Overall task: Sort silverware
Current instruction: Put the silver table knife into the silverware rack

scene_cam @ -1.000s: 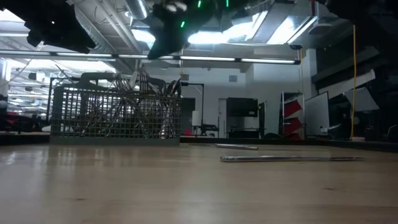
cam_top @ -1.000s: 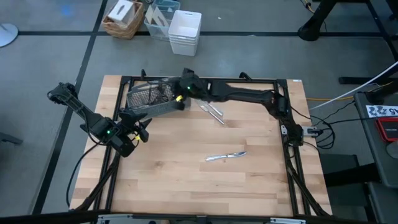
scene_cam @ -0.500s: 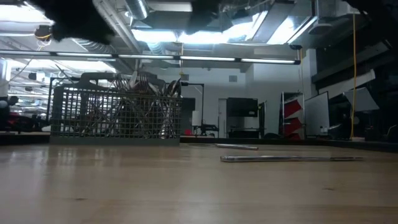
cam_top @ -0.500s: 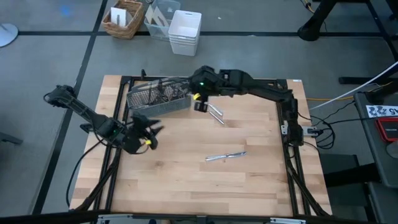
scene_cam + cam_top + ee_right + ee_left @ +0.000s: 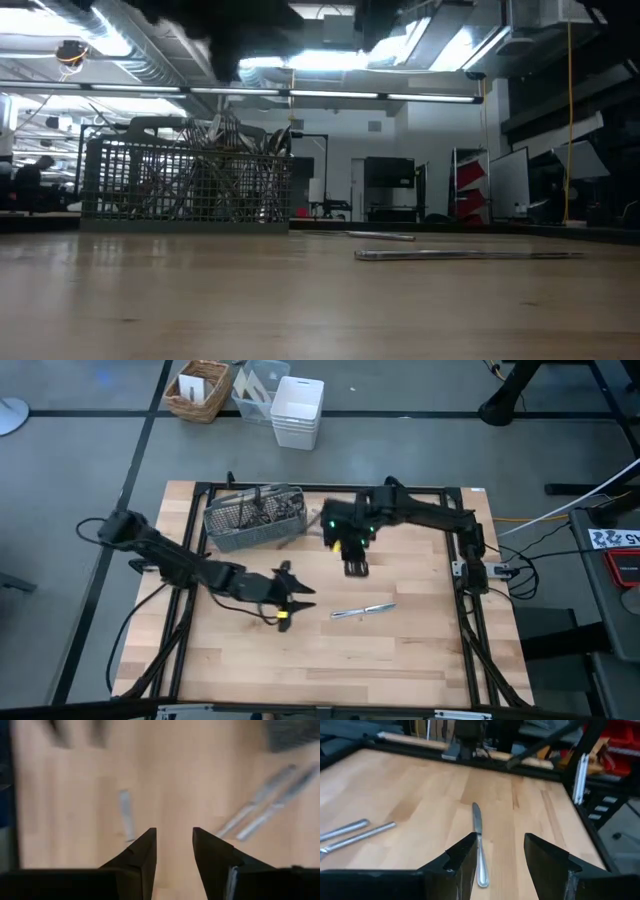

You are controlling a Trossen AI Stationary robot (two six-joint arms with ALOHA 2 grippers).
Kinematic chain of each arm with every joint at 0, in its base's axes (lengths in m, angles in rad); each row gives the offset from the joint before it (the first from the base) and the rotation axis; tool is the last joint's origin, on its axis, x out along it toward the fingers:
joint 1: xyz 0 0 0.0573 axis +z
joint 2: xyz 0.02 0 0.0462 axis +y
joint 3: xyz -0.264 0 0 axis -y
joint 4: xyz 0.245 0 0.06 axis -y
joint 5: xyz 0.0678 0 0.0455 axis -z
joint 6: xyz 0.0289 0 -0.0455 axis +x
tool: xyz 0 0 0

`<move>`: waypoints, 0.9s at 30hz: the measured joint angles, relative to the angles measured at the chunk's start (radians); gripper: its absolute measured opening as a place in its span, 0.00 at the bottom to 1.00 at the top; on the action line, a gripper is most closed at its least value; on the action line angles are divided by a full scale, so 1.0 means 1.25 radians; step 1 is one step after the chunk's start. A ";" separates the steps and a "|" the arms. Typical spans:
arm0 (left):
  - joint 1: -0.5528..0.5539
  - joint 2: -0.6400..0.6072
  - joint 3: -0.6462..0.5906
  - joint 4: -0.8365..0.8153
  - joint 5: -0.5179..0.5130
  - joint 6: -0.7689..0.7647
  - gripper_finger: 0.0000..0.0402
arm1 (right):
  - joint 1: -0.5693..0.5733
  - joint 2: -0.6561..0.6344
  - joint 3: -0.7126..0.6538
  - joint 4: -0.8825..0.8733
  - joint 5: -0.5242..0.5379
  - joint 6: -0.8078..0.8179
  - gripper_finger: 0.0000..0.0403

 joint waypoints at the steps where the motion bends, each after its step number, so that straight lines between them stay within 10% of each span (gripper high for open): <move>1: 0.006 0.031 0.010 0.011 0.010 0.000 0.39 | 0.018 -0.005 -0.005 -0.002 -0.011 -0.001 0.32; 10: 0.036 0.300 0.157 0.086 0.055 0.004 0.39 | 0.199 -0.073 -0.166 -0.003 0.054 0.046 0.32; 27: 0.103 0.589 0.464 -0.098 0.057 0.078 0.39 | 0.481 -0.260 -0.614 0.063 0.320 0.546 0.32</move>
